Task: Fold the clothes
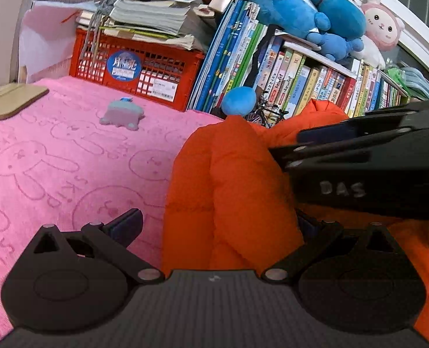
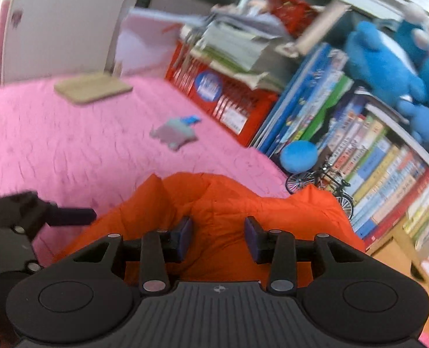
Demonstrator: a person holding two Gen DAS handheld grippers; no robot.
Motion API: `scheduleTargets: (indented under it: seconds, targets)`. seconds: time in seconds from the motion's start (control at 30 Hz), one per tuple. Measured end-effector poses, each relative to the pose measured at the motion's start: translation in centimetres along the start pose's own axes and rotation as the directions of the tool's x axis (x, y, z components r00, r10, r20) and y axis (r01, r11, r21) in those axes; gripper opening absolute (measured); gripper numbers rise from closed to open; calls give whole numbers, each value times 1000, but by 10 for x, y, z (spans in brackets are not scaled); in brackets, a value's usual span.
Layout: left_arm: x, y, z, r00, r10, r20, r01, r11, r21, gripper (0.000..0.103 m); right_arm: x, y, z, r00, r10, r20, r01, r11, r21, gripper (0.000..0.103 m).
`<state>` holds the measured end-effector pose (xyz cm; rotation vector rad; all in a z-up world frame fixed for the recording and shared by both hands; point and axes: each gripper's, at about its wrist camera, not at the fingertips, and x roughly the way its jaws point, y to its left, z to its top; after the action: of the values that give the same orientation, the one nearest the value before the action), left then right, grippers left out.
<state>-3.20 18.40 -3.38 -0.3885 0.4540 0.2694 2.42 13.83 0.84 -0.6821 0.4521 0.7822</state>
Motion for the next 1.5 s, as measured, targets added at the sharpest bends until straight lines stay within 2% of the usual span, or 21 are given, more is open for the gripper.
scheduleTargets:
  seconds: [0.13,0.3,0.43,0.63,0.67,0.73,0.77,0.8,0.87,0.9,0.93,1.03,1.13,1.2,1.27,1.4,1.5]
  targets:
    - [1,1,0,1000,8,-8,-8,1000,-4,103,18,3,7,998,9,-65,-15,996,-84,41]
    - [1,2,0,1000,8,-18,-8,1000,-17,103,39,3,15,994,15,-107,-31,989,-147,41]
    - [2,3,1,1000,6,-26,-7,1000,-26,103,58,0,16,992,17,-129,-35,989,-142,41]
    - [5,5,2,999,-3,-41,2,999,-44,103,78,-16,13,990,46,-133,-54,997,-51,43]
    - [4,5,2,999,-9,-40,7,999,-46,103,78,-20,13,991,52,-127,-56,998,-27,46]
    - [4,5,2,999,-18,-37,17,999,-45,103,62,-30,11,997,55,-59,-53,998,25,58]
    - [4,5,2,999,-21,-35,19,999,-45,103,49,-38,6,998,57,-11,-56,996,65,71]
    - [4,5,2,999,-22,-35,20,999,-45,103,35,-47,1,998,57,38,-61,993,106,79]
    - [4,6,2,999,-22,-35,20,999,-47,103,5,-69,-19,991,75,109,-97,973,211,82]
    - [4,6,2,999,-20,-34,19,999,-47,103,-10,-80,-29,986,82,145,-118,958,263,95]
    - [4,6,2,999,-19,-34,18,999,-48,103,-22,-90,-44,985,76,152,-122,939,322,102]
    - [4,5,2,999,-17,-32,16,999,-46,103,-52,-120,-94,986,65,156,-136,853,503,103]
    - [5,6,1,999,-19,-33,17,999,-46,103,-61,-139,-150,980,137,142,-197,710,677,103]
    - [5,6,1,999,-20,-35,18,999,-45,103,-62,-143,-179,963,207,172,-264,596,758,103]
    - [5,6,1,999,-21,-36,19,999,-46,103,-59,-143,-197,937,274,218,-333,507,795,103]
    - [5,7,2,999,-22,-39,20,999,-47,103,-46,-135,-206,891,360,275,-419,424,803,103]
    - [5,6,1,999,-23,-41,21,999,-47,103,-38,-127,-203,859,416,297,-464,389,796,103]
